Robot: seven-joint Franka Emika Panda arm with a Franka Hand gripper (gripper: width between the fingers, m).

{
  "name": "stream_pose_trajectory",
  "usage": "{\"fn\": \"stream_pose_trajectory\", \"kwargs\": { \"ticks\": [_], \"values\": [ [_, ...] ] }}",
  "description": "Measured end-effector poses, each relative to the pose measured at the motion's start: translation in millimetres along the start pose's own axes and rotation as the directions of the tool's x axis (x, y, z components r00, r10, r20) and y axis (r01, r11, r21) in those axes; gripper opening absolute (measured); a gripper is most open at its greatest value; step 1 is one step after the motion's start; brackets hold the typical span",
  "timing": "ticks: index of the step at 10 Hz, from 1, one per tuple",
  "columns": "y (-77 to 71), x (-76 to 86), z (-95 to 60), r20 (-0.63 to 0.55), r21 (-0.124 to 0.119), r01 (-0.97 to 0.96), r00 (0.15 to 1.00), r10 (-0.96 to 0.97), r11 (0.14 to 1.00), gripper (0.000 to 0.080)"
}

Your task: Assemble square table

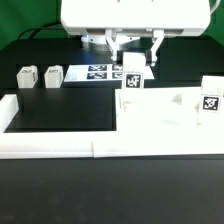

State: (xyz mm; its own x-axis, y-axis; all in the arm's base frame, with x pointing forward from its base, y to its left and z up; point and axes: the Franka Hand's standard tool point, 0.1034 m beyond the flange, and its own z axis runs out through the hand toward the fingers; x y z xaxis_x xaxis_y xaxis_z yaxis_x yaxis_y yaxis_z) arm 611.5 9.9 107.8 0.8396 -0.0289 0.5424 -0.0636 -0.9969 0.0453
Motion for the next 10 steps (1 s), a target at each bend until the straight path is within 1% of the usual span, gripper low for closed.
{"fn": "stream_pose_trajectory", "kwargs": {
  "ticks": [1,3,5,7,10],
  "values": [
    [-2.5,-1.9,2.3,0.001,0.000,-0.006,1.000,0.006,1.000,0.0292],
    [-4.5,3.6,6.2,-0.022,-0.001,-0.005,1.000,0.005,1.000,0.0293],
    [-2.8,7.1,8.3,-0.044,-0.005,0.001,0.999,-0.001,1.000,0.0293],
    [-1.3,7.7,8.8,-0.063,-0.010,0.006,0.998,-0.006,1.000,0.0294],
    [-0.7,5.3,7.7,-0.060,-0.011,0.023,0.998,-0.023,1.000,0.0294]
  ]
}}
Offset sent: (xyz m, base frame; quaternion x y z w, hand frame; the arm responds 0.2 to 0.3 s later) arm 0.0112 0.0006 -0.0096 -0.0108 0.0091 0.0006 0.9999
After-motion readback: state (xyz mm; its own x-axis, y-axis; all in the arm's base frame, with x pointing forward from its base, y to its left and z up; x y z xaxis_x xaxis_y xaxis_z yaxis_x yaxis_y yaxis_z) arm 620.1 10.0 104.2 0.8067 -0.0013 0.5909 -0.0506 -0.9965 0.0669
